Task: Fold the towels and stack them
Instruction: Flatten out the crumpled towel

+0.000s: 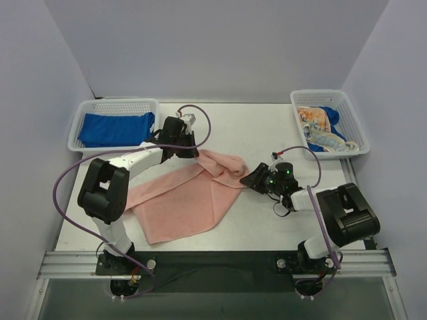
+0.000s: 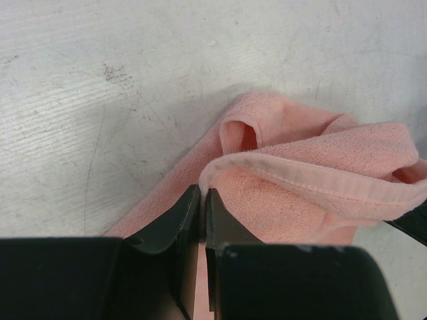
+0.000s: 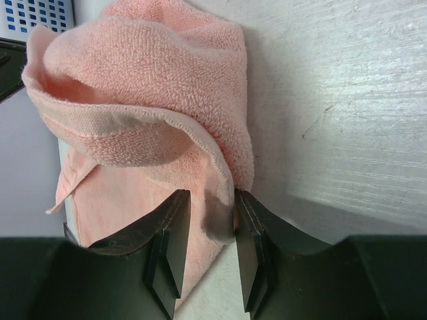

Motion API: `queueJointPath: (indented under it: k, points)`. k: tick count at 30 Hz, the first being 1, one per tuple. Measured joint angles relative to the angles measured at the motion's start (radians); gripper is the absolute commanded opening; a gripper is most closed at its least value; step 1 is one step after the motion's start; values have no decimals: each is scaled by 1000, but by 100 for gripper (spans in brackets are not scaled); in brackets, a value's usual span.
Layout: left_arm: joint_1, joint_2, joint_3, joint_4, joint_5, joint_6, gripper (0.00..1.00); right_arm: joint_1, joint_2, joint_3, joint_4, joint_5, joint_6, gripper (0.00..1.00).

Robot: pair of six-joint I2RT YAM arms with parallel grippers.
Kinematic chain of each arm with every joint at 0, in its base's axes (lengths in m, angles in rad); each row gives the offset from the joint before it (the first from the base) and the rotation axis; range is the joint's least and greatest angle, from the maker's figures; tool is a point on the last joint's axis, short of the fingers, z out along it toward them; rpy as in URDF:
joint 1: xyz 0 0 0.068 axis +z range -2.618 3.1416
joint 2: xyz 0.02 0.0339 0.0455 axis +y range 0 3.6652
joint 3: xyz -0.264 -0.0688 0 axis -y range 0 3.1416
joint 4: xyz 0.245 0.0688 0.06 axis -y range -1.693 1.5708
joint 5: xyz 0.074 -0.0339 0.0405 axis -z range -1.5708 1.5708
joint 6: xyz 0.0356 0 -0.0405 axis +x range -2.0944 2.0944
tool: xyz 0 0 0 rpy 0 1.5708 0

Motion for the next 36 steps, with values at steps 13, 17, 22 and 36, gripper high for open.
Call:
queueJointPath:
  k: [13, 17, 22, 36]
  points:
    - [18, 0, 31, -11, -1, -4, 0, -1, -32, 10, -18, -18, -1, 0]
    - [47, -8, 60, -23, -2, -6, 0, -4, -124, 45, -171, -13, -74, 0]
    - [68, -70, 111, -58, -13, 29, 0, -11, -256, 299, -582, 69, -282, 0]
    - [47, -219, 822, -201, -51, 202, 0, -6, -257, 1384, -1242, 360, -918, 0]
